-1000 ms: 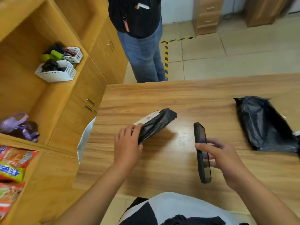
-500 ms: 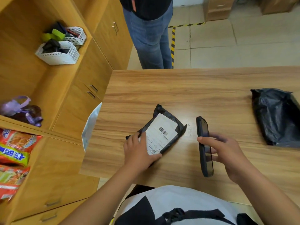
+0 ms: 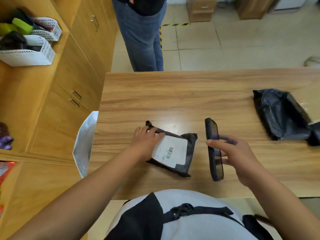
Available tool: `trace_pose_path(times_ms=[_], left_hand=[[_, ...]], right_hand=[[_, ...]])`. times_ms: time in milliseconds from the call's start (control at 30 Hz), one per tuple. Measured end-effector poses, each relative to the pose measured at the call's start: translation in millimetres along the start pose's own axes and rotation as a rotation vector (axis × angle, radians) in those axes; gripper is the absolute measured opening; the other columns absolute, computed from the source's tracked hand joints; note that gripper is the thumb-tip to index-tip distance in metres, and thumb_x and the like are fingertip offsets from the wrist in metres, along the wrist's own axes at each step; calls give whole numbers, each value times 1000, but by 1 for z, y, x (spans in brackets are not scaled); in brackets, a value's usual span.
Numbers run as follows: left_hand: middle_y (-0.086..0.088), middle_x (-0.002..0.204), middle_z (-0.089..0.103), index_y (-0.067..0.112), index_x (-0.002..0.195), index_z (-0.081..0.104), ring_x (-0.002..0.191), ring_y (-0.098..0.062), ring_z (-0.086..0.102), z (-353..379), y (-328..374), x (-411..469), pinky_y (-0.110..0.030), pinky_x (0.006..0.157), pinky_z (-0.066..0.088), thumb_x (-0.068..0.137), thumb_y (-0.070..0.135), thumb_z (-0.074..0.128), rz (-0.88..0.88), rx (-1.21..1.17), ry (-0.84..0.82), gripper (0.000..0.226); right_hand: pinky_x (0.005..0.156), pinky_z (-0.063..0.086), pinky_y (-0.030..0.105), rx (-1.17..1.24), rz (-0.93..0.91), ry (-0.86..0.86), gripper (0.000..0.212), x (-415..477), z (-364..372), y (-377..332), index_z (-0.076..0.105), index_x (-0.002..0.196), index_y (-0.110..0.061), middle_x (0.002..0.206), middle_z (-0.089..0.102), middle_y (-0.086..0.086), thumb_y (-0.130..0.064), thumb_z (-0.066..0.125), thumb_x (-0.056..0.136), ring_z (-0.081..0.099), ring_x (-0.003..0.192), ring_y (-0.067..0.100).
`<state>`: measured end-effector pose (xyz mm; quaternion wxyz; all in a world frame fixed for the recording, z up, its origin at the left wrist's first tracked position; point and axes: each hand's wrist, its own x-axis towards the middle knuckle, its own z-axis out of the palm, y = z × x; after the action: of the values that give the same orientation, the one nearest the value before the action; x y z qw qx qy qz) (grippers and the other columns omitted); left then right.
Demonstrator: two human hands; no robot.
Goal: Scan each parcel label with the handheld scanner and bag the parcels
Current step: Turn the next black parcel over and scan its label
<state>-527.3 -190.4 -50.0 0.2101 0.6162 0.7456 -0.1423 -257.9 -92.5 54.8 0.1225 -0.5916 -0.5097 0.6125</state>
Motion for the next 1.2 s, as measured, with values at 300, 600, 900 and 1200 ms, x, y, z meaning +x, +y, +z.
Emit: trace_pose_path(times_ms=[300, 600, 900, 1200], left_hand=[[-6, 151, 32, 29, 149, 32, 137, -29, 26, 19, -17, -34, -43, 114, 23, 79, 17, 60, -249, -628, 366, 76], [-8, 165, -9, 21, 158, 1, 151, -27, -7, 44, -15, -15, -42, 121, 2, 75, 65, 68, -129, -634, 182, 115], [-7, 163, -22, 22, 158, -8, 150, -19, -20, 32, -27, 16, -42, 119, -12, 63, 67, 77, 107, -476, 60, 135], [-6, 163, -24, 22, 157, -8, 150, -19, -22, 29, -31, 21, -45, 120, -11, 63, 65, 79, 168, -452, 37, 136]], right_hand=[[41, 48, 13, -214, 49, 35, 73, -32, 44, -19, 59, 136, -16, 82, 76, 2, -27, 91, 71, 73, 59, 8], [43, 54, 26, -592, 63, 63, 54, -58, 77, -37, 58, 108, -35, 78, 67, -8, -40, 92, 66, 73, 56, 21], [68, 62, 37, -1232, 193, -92, 57, -58, 83, -59, 69, 94, -19, 59, 74, -2, -59, 85, 56, 66, 42, 11], [59, 58, 32, -1188, 273, -130, 69, -59, 92, -57, 69, 108, -16, 60, 75, 0, -54, 87, 54, 71, 47, 18]])
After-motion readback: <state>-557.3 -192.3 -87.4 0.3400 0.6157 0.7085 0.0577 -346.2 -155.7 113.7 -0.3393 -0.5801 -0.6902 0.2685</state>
